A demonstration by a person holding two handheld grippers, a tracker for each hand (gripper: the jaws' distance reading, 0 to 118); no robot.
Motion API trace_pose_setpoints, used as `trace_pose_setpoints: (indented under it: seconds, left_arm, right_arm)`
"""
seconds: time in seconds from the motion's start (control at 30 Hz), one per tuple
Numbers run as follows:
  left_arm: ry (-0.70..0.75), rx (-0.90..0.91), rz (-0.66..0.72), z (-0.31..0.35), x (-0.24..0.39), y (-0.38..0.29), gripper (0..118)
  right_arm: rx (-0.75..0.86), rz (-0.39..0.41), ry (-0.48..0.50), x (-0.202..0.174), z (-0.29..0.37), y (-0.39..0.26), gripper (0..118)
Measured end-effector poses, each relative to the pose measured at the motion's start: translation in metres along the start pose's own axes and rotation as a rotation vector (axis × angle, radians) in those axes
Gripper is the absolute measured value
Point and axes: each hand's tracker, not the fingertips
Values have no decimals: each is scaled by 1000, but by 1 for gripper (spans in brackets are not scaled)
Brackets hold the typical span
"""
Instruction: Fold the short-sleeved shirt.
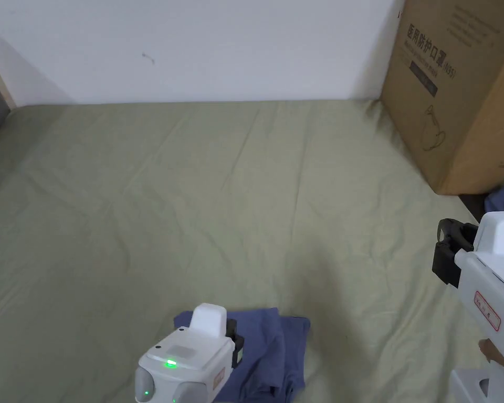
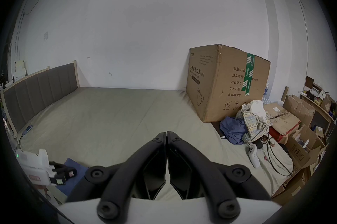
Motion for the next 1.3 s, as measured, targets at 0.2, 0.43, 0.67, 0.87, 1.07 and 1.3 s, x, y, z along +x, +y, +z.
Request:
trace_pose_setpoints:
  seconds: [0.2,0.43,0.67,0.87,1.07,1.3]
  left_arm:
    - [-37,-53,-40,-25,34,-12,0]
    - [-63,-74,-58,-42,58,-13,0]
    - [-74,-77,-68,-51,69,-16,0]
    - [-72,-88,-67,-50,70,-14,0]
    - [-93,39,4,-12,56,18,0]
    - [-56,255,15,58,25,82,0]
  right_arm:
    - [-22,1,-8,8,-4,-6,0]
    - [-43,-2,-27,19,-11,-12,0]
    - [-47,-8,-35,22,-12,-13,0]
    - [-36,-11,-33,19,-7,-10,0]
    - [-1,-15,-11,10,6,-1,0]
    - [68,-13,21,-5,25,19,0]
